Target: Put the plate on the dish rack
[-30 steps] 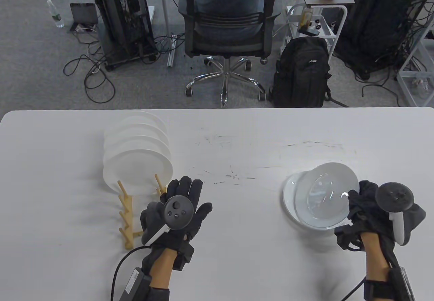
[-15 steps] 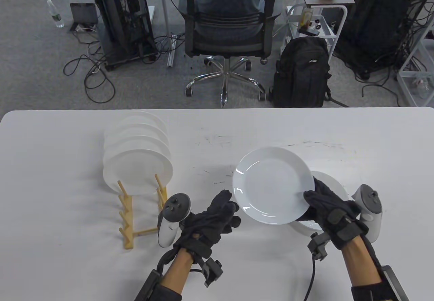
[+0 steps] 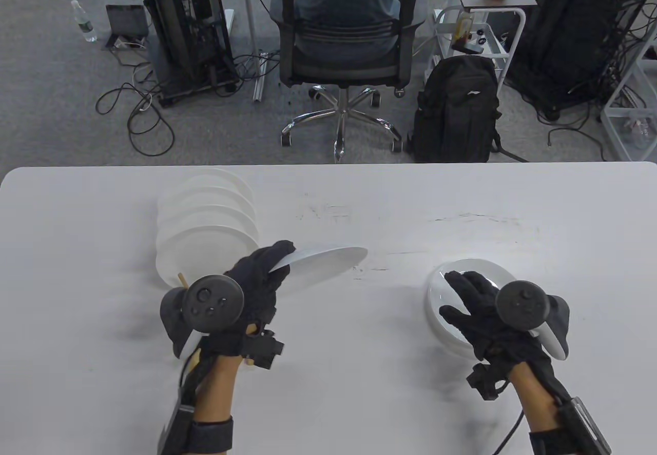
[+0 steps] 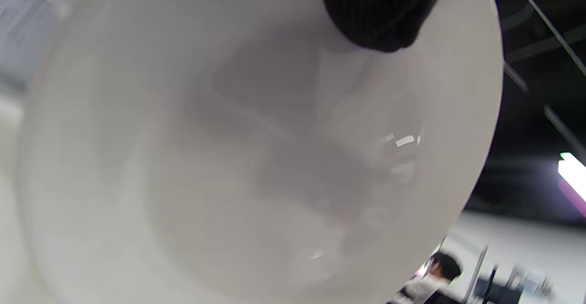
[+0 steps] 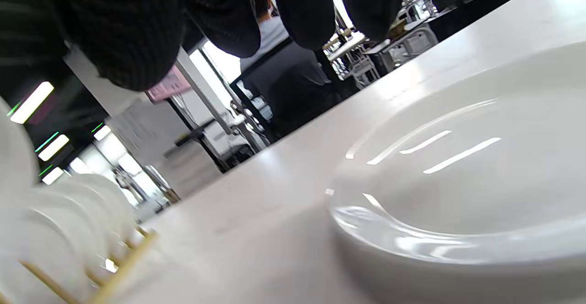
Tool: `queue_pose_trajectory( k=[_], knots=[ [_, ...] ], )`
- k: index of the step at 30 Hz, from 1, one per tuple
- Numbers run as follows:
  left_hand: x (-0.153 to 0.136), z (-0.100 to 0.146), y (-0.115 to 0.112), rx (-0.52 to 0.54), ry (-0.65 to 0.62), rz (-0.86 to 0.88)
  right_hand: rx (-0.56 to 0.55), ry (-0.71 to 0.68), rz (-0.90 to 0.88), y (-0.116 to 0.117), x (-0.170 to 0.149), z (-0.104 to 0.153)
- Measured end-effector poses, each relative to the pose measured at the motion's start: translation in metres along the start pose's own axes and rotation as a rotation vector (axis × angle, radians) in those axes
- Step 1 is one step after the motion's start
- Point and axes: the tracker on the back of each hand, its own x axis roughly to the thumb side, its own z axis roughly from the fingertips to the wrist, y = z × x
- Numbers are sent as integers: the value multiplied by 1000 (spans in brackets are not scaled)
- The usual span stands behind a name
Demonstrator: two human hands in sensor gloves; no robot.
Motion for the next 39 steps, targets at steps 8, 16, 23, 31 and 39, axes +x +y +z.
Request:
queue_pose_trajectory(
  k=[8,16,23,31,39],
  knots=[
    [-32,-24,26,-130,-15,-433,75,82,-31,8,-18,-6],
    [-82,-34,-17,-335,89,-509,111,110,-73,10,-25,-8],
    [-103,-40,-45,-480,144,-519,126,123,-74,10,-26,-7],
    [-93,-37,-34,-495,269,-517,132,128,-73,10,-25,-8],
    [-30,-5,-18,-268,241,-265,152,140,-70,12,-26,-8]
  ],
)
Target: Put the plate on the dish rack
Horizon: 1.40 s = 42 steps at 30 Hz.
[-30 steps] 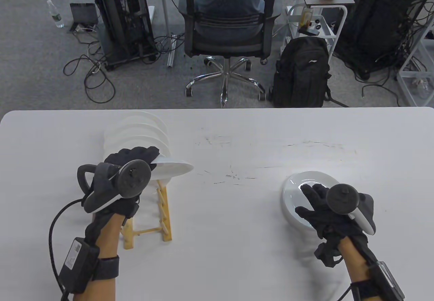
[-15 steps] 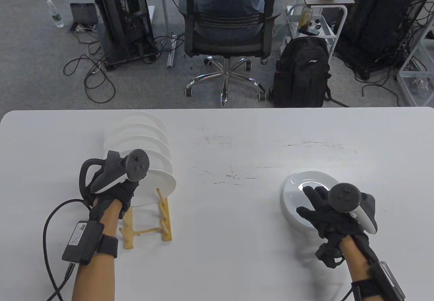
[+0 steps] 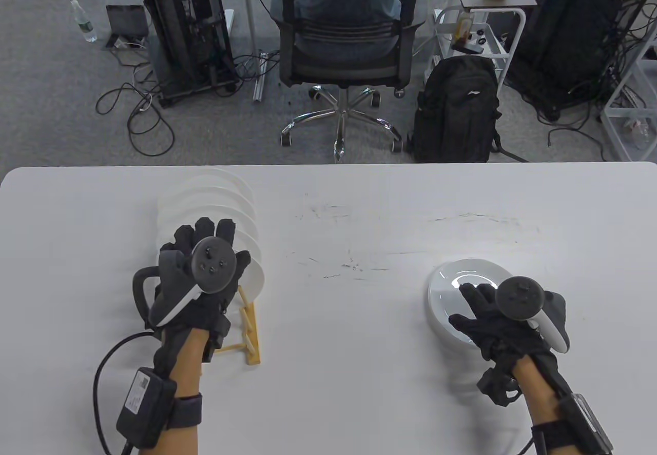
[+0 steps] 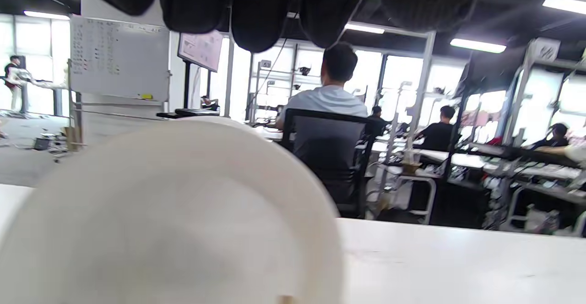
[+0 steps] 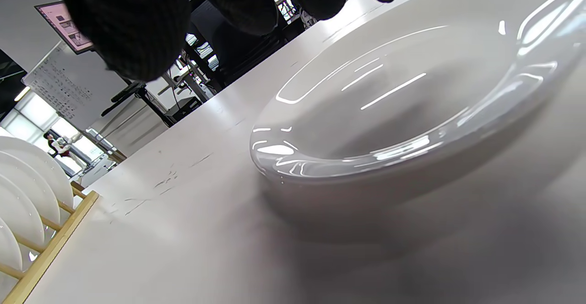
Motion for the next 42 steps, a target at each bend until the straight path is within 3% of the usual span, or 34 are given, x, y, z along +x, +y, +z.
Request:
queue_pose_trajectory(
  k=[7,14,19,21,23,25,30,32,35,42],
  knots=[
    [39,28,-55,32,-102,201,7,-3,11,2,1,-1],
    [46,29,-93,57,-187,134,-46,19,27,-7,4,1],
    [43,32,-98,25,-187,145,-148,200,52,-16,-19,-3],
    [42,32,-98,27,-193,150,-183,365,145,-15,-34,-9],
    [41,32,-98,19,-189,147,-99,505,228,-10,-47,-16],
    [39,32,-98,12,-185,163,-95,575,270,-5,-56,-20],
    [36,31,-100,-3,-172,169,-80,650,226,-1,-75,-29],
    [36,31,-100,-8,-172,175,-138,662,77,-6,-84,-27],
    [35,31,-100,-10,-165,191,-169,683,-4,-14,-93,-22],
    [37,30,-102,-29,-172,192,-358,638,7,-51,-77,0]
  ],
)
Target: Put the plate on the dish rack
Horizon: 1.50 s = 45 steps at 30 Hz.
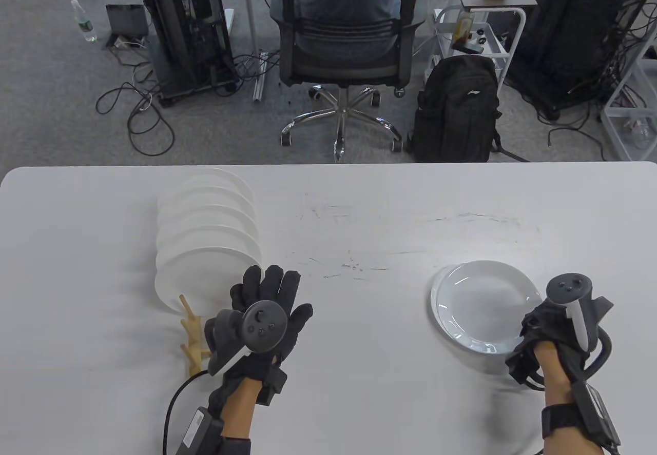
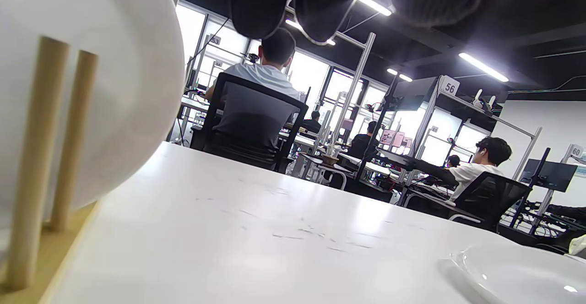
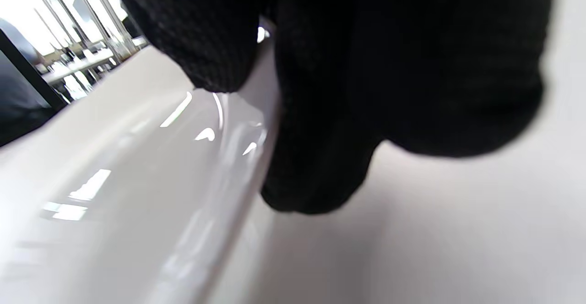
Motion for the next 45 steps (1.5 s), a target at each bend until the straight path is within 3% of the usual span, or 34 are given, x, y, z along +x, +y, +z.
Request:
queue_pose_trajectory(
  k=[5,8,11,15,21,23,26,30,31,32,33,35,39,40,44,45],
  knots=[
    [0,1,-1,2,-6,5,-21,-162,-192,-24,9,21],
    [0,2,0,7,-12,19,-68,-255,-234,-28,14,36],
    [1,1,-1,3,-17,26,-34,-317,-314,-29,19,44],
    [3,1,-4,-13,-31,54,141,-411,-572,-17,26,46],
    [11,2,-6,-24,-66,154,447,-429,-893,16,41,57],
    [19,3,-5,-25,-119,324,578,-455,-985,32,52,66],
    [30,5,-10,-33,-71,645,805,-509,-1068,54,69,85],
    [29,2,-38,-297,2,1034,921,-613,-1004,71,88,113],
    [24,3,-43,-293,39,1139,911,-624,-985,72,89,116],
    [17,4,-45,-273,159,1272,885,-631,-988,71,91,118],
    [15,5,-45,-255,225,1311,872,-639,-981,69,91,119],
    [9,5,-36,-184,227,1282,812,-733,-912,61,93,120],
    [7,3,19,26,97,834,435,-847,-596,36,89,116],
    [9,3,38,129,85,741,353,-845,-509,34,87,112],
    [12,-3,107,390,-84,437,276,-817,-290,35,79,97],
    [13,-6,126,427,-191,280,236,-813,-245,35,77,92]
  ],
)
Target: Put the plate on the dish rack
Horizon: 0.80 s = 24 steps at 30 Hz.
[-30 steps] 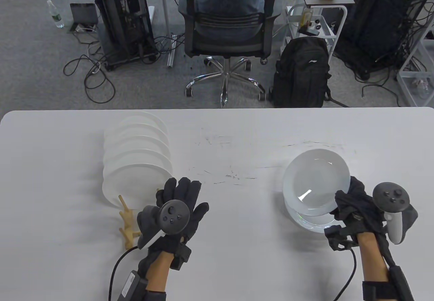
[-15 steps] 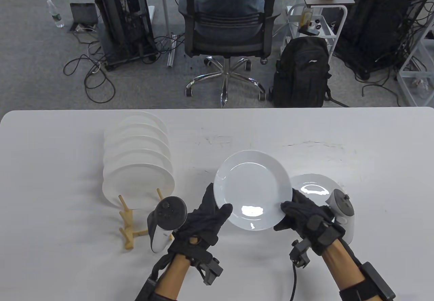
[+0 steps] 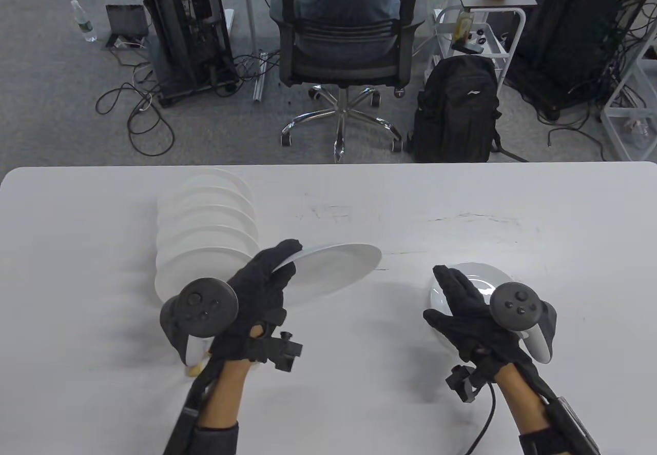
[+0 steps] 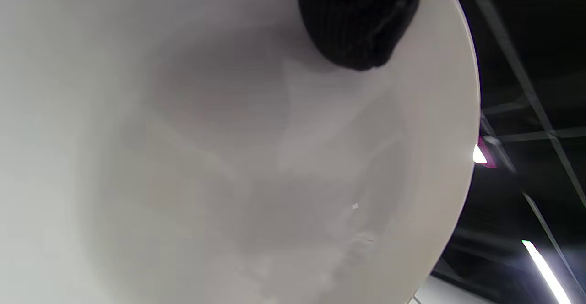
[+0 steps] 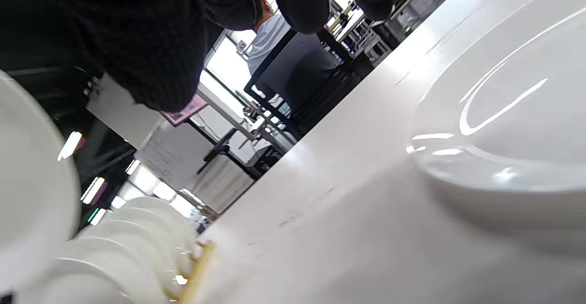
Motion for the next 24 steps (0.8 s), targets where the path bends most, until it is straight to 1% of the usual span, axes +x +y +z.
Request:
queue_pose_trajectory(
  k=[1,2,4,5,8,10,14,19,24],
  knots=[
    [2,-6,8,-19,-57,-84,1,11,28,-1,-3,-1],
    [4,-14,19,-39,-82,-214,13,32,59,-2,-7,-2],
    [4,-25,33,-105,-102,-397,23,68,71,-4,-14,-4],
    [2,-30,37,-149,-93,-478,29,86,58,-4,-18,-5],
    [-11,-35,39,-284,-49,-645,43,119,38,-5,-25,-7],
    [-24,-31,37,-329,-34,-690,48,128,31,-6,-27,-8],
    [-53,-21,27,-418,53,-660,65,140,25,-6,-29,-8],
    [-90,-9,4,-537,140,-685,77,142,24,-5,-29,-9],
    [-113,-2,-16,-610,210,-674,83,147,26,-4,-29,-8]
  ],
)
